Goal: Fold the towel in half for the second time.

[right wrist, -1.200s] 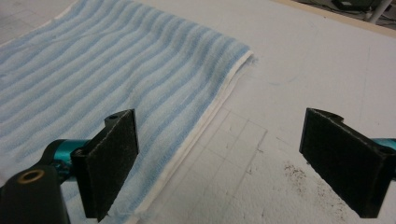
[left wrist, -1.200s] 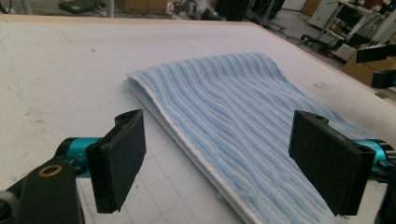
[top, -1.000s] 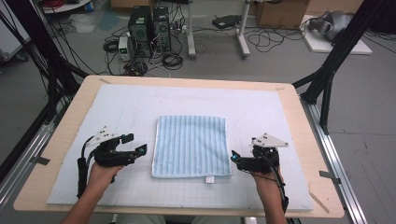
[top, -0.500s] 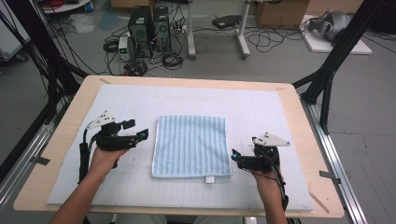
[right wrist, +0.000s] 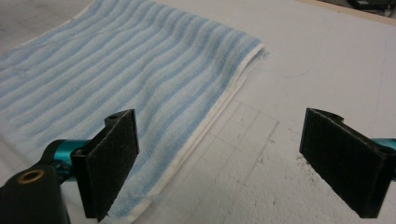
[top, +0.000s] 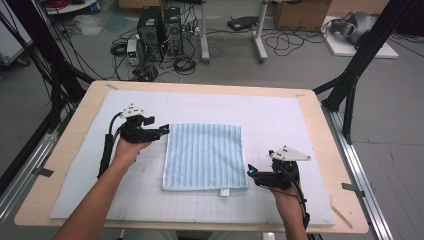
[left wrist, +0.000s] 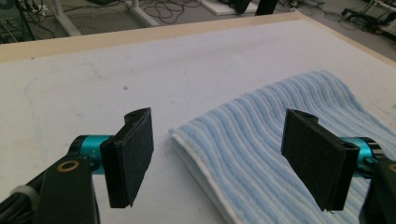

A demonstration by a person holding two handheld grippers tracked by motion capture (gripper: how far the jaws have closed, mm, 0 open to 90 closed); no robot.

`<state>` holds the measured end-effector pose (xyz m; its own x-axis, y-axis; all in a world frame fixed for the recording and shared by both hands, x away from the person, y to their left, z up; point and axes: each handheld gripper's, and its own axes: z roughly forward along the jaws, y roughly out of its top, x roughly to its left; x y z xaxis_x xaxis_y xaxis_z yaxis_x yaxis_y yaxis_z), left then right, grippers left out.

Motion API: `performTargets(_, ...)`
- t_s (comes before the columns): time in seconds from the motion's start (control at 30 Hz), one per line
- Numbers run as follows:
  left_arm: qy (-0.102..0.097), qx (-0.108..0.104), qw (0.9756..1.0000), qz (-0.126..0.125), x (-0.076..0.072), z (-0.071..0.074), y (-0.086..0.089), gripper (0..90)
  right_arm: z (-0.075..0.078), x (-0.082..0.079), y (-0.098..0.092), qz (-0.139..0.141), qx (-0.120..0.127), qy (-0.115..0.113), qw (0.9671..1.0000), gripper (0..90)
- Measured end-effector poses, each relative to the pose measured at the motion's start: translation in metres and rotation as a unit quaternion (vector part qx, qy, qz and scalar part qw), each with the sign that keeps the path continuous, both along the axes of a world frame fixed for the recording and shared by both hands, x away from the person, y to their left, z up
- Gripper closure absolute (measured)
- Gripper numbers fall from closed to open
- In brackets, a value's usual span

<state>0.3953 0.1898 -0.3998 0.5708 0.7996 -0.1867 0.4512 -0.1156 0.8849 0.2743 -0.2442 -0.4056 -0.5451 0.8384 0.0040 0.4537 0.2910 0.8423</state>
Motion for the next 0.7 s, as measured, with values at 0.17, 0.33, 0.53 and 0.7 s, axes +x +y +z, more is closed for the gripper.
performTargets(0.17, 0.010, 0.008, 0.9998, 0.013, 0.016, -0.007, -0.011, 26.8, -0.001, -0.002, -0.001, -0.001, 0.007, -0.004, 1.0000, 11.0)
performTargets(0.33, 0.025, 0.020, 0.9990, 0.030, 0.025, -0.021, -0.014, 31.0, -0.004, -0.002, -0.001, 0.001, 0.008, -0.003, 1.0000, 11.0)
performTargets(0.53, 0.061, 0.012, 0.9956, 0.070, 0.038, -0.036, -0.012, 42.3, -0.006, -0.002, 0.001, 0.002, 0.010, -0.002, 0.9999, 11.0)
performTargets(0.7, 0.070, 0.022, 0.9948, 0.070, 0.042, -0.045, -0.016, 47.1, -0.007, 0.000, 0.002, 0.003, 0.008, 0.000, 1.0000, 11.0)
